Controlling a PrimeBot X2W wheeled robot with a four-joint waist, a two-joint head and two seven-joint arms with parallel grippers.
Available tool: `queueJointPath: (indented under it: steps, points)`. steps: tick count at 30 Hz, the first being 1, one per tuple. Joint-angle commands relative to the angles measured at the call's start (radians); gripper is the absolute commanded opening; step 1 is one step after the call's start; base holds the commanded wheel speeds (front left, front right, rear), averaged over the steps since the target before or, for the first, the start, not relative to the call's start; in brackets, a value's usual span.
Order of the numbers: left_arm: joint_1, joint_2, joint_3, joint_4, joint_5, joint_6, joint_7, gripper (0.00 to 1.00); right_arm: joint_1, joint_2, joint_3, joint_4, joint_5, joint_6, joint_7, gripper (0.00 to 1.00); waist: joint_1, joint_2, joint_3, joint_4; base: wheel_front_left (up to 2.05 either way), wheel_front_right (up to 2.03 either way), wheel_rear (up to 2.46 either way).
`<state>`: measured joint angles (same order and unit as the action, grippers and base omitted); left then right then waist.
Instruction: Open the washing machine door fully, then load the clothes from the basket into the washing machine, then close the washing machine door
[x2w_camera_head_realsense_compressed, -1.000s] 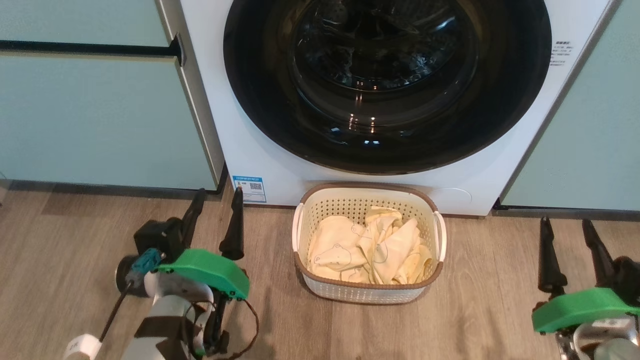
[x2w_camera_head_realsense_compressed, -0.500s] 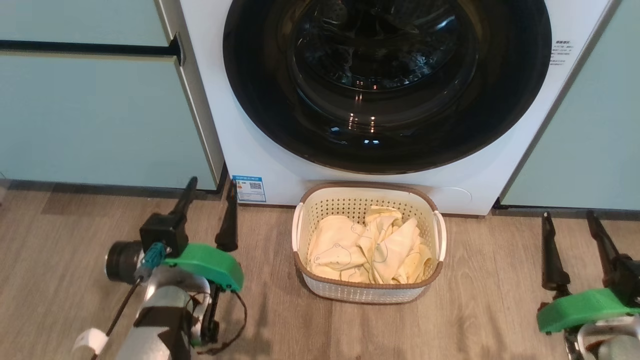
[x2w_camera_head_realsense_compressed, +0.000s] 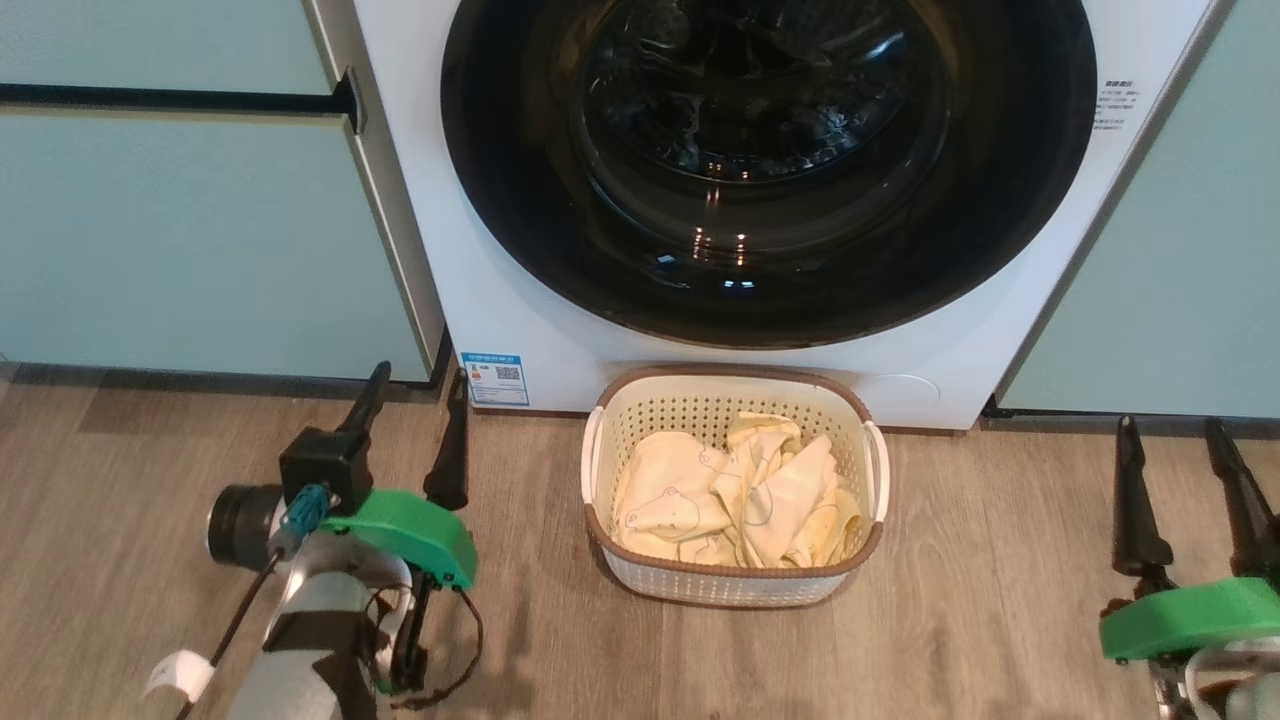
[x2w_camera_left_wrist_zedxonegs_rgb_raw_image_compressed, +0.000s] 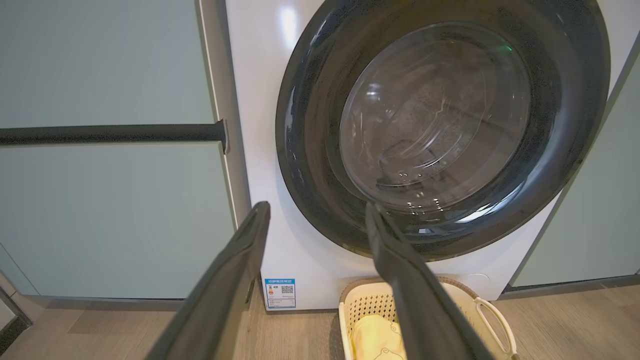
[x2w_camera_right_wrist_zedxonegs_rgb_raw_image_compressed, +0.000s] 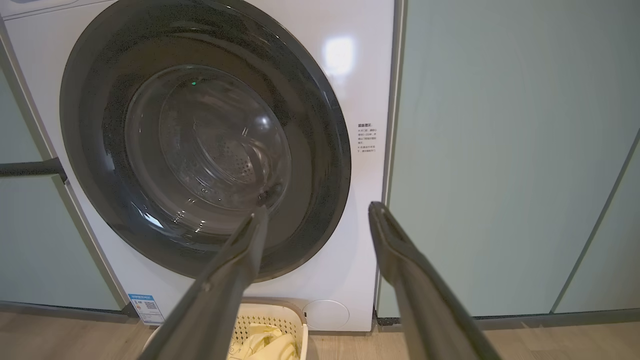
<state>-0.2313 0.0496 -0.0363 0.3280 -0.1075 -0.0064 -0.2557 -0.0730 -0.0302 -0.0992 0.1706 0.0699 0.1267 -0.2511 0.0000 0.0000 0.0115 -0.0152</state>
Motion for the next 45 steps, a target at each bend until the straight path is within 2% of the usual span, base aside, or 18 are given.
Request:
queueJointPath:
  steps: [1,11,45]
  points:
    - [-0.057,0.010,0.037,-0.023,-0.004,-0.001,-0.006,1.00,-0.056,-0.020,0.017,-0.025,0.022,0.004,-0.011,1.00,0.0000,0.0000,-0.001,0.000,0.00,0.00,0.00]
    - [-0.060,0.006,0.039,0.011,0.000,-0.005,-0.006,1.00,-0.056,-0.020,0.008,-0.001,0.072,0.004,-0.011,1.00,0.0000,0.0000,-0.004,0.002,0.00,0.00,0.00]
    - [-0.069,0.001,0.051,0.055,-0.005,0.004,-0.006,1.00,-0.058,-0.020,0.033,0.028,0.089,0.004,-0.011,1.00,0.0000,0.0000,0.000,-0.005,0.01,0.01,-0.02]
